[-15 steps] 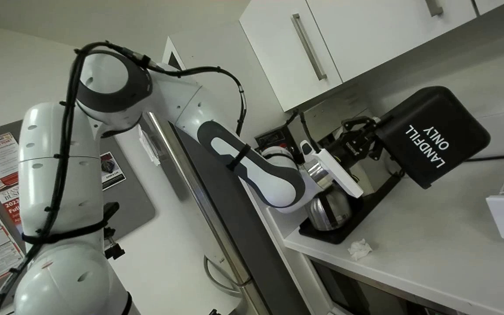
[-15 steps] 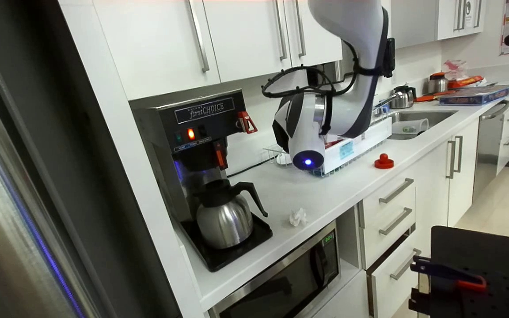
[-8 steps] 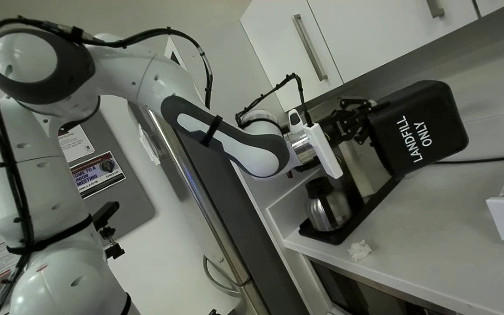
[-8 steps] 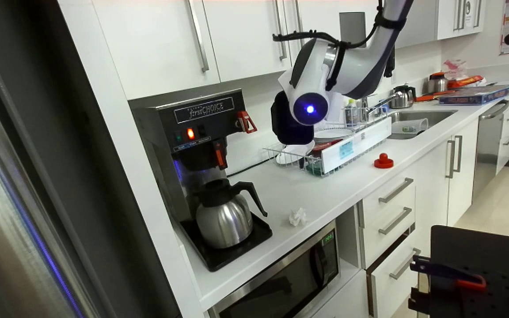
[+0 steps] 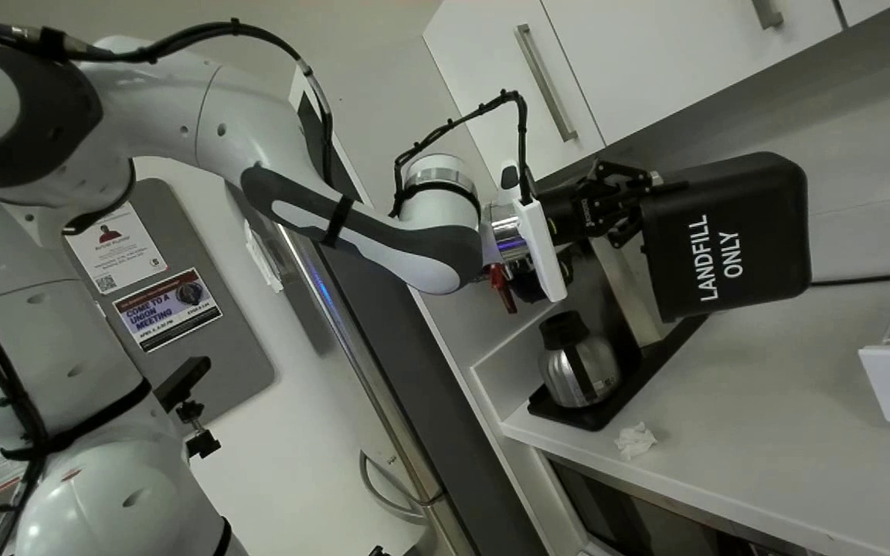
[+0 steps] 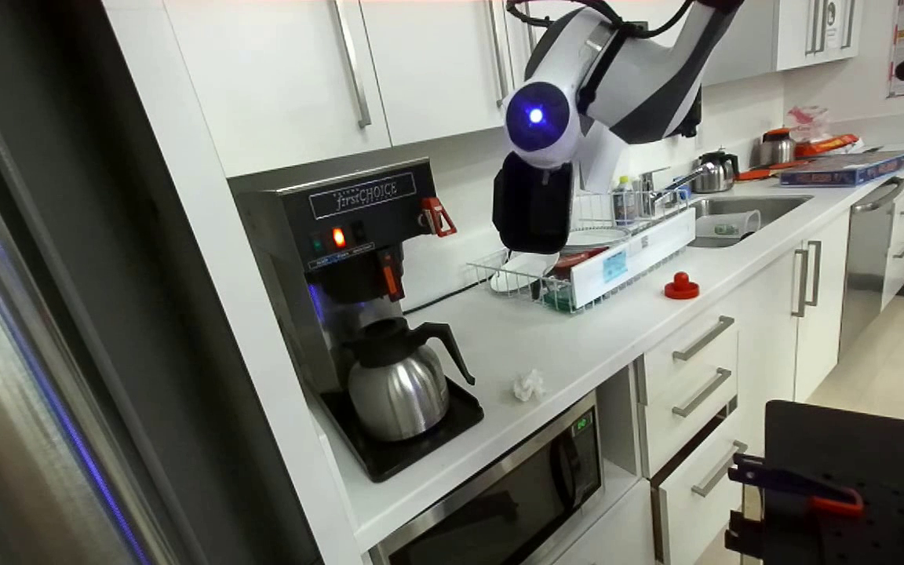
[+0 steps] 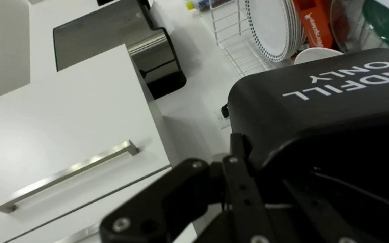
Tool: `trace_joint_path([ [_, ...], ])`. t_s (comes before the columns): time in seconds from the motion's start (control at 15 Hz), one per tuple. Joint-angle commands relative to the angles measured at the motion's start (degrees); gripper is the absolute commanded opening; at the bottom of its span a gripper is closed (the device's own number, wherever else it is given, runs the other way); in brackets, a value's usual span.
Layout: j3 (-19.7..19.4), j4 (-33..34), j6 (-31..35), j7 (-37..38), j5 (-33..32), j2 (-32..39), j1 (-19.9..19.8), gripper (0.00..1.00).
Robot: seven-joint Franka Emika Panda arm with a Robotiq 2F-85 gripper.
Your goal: Spill the waste out of the black bin and onto the counter
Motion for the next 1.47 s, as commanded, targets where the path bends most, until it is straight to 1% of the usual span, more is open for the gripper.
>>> trace_joint_path([
  [0.0, -0.3, -0.1, 0.5, -1.1, 1.1, -0.5, 0.3, 0.07],
  [0.27, -0.3, -0.4, 0.5, -1.8, 1.3, -1.2, 0.4, 0.07],
  [0.33, -0.9, 0.5, 4.7, -3.6, 4.9, -0.8, -0.1, 0.02],
  [0.4, -1.5, 1.1, 9.0, -5.2, 9.2, -0.8, -0.6, 0.02],
  [0.53, -2.7, 1.6, 15.3, -9.0, 16.3, -0.4, -1.2, 0.02],
  [0.67, -4.1, 2.1, 21.3, -15.7, 26.1, 0.3, -2.2, 0.02],
  [0.8, -5.2, 1.6, 25.5, -23.7, 37.1, 1.0, -3.1, 0.02],
  [1.0, -6.0, 0.3, 28.6, -35.7, 53.2, 2.4, -4.4, 0.02],
  [1.2, -5.3, -1.8, 30.9, -47.1, 69.3, 4.5, -5.2, 0.02],
  [1.27, -4.8, -2.7, 31.3, -50.3, 74.6, 5.0, -5.2, 0.02],
  [1.33, 0.2, -3.0, 30.8, -53.9, 80.0, 5.2, -9.5, 0.02],
  [1.4, 3.0, -2.8, 30.0, -57.1, 85.2, 5.4, -11.5, 0.02],
])
